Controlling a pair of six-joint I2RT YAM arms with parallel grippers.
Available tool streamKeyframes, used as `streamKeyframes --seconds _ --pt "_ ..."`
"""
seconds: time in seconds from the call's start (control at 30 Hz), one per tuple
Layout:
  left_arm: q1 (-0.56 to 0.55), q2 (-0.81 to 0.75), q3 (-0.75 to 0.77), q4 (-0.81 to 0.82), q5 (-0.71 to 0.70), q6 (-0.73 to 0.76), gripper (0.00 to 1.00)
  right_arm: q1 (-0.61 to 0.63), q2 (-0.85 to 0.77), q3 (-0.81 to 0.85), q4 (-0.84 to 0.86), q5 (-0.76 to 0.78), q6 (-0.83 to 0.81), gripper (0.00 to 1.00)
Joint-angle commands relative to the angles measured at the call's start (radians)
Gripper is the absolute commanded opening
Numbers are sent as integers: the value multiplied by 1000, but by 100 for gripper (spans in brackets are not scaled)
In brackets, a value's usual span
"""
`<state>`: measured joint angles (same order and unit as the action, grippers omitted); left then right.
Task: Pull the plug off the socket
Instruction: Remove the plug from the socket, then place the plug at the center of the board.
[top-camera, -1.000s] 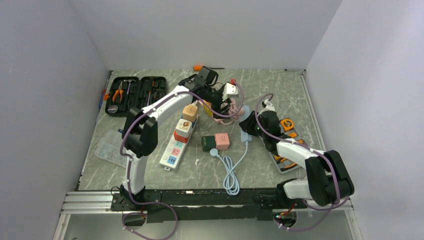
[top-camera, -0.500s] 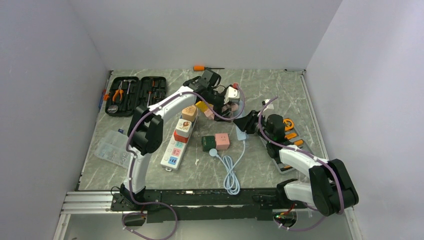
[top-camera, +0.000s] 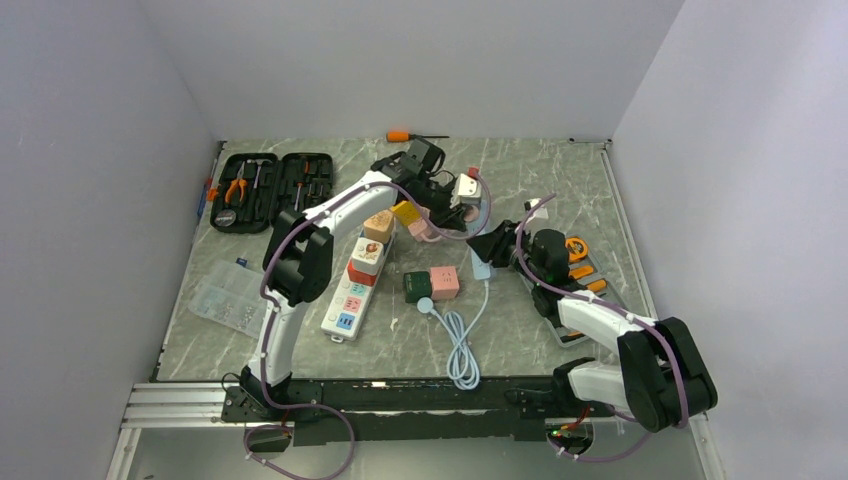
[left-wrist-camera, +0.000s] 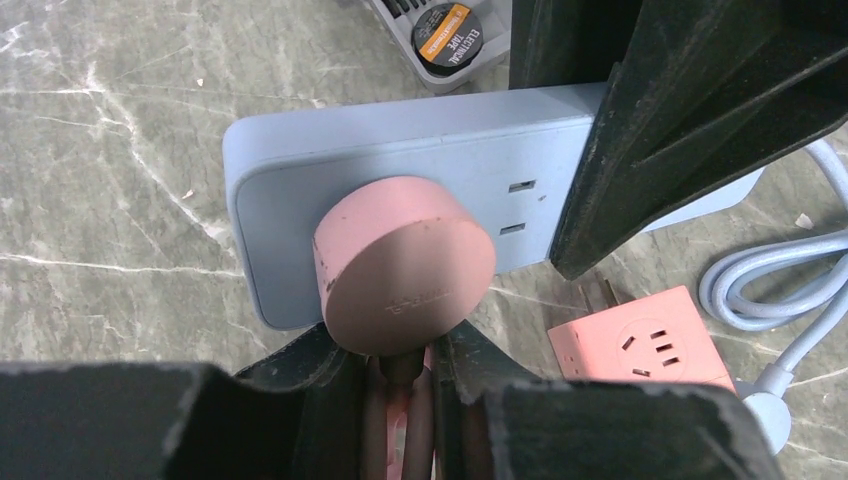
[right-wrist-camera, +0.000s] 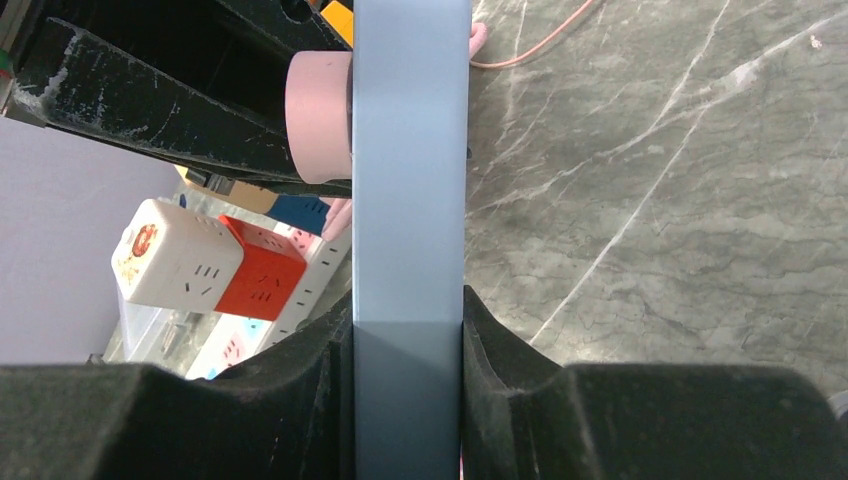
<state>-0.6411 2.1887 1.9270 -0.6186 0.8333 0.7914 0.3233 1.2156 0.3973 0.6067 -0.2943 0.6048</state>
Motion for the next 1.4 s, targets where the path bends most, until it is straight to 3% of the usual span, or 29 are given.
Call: streamKeyframes --seconds 0.0,0.33,0.57,0.77,1.07,1.23,1.37 --pt "8 -9 17 -64 32 32 0 3 -14 36 114 36 -31 0" --pt "19 -25 95 -336 200 319 0 0 115 45 12 251 -41 0" --pt "45 -62 47 -208 234 236 0 -15 191 82 -119 341 32 0" --pt "75 -58 84 -174 314 192 0 -56 238 47 -108 345 126 0" --pt "75 -34 121 -211 381 221 0 -162 282 -75 172 102 219 0" --pt "74 -34 117 -142 341 172 0 -164 283 -61 161 92 213 0" --pt "65 -36 42 80 157 9 0 -165 239 -46 124 106 199 0"
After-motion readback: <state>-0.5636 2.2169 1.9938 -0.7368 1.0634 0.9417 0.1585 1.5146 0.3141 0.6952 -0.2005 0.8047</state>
